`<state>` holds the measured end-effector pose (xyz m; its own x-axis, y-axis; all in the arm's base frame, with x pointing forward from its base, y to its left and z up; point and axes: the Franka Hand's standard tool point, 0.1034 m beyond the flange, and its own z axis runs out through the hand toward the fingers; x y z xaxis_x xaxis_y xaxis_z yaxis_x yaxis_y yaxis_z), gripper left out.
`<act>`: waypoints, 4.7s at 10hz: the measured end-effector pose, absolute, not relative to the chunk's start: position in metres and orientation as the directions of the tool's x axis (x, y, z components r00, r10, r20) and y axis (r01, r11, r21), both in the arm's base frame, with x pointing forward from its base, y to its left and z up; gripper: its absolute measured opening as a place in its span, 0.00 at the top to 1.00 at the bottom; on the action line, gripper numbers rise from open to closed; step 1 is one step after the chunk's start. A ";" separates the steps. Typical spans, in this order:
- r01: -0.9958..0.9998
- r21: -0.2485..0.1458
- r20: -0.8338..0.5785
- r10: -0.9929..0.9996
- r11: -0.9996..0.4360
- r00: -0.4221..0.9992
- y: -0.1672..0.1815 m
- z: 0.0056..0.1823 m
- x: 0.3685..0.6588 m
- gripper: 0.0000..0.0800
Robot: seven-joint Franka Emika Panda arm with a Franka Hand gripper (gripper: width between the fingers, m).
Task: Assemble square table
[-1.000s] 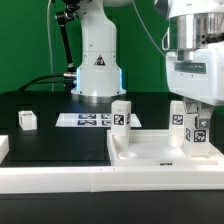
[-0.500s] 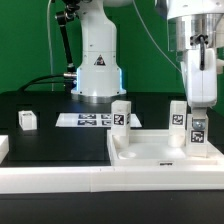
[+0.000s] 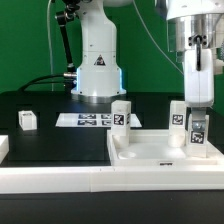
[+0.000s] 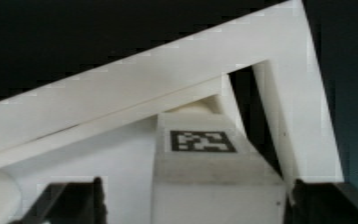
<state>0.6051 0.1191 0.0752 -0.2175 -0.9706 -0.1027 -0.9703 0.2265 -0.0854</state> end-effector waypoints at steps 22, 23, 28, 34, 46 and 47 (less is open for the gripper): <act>-0.343 -0.031 0.080 -0.344 -0.939 0.936 0.116 0.078 0.608 0.64; -0.346 -0.031 0.080 -0.347 -0.938 0.934 0.116 0.078 0.608 0.64; -0.817 -0.114 0.029 -0.824 -0.565 0.566 0.114 0.076 0.608 0.64; -0.988 -0.130 -0.038 -0.995 -0.083 0.089 0.121 0.076 0.608 0.64; -0.954 -0.100 -0.115 -0.956 0.283 -0.271 0.115 0.075 0.609 0.27; -0.978 -0.097 -0.105 -0.979 0.184 -0.173 0.116 0.074 0.607 0.21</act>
Offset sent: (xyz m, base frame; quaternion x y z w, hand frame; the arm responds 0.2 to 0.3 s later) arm 0.0101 0.0114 0.0060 0.0048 -0.0433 -0.2427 0.9691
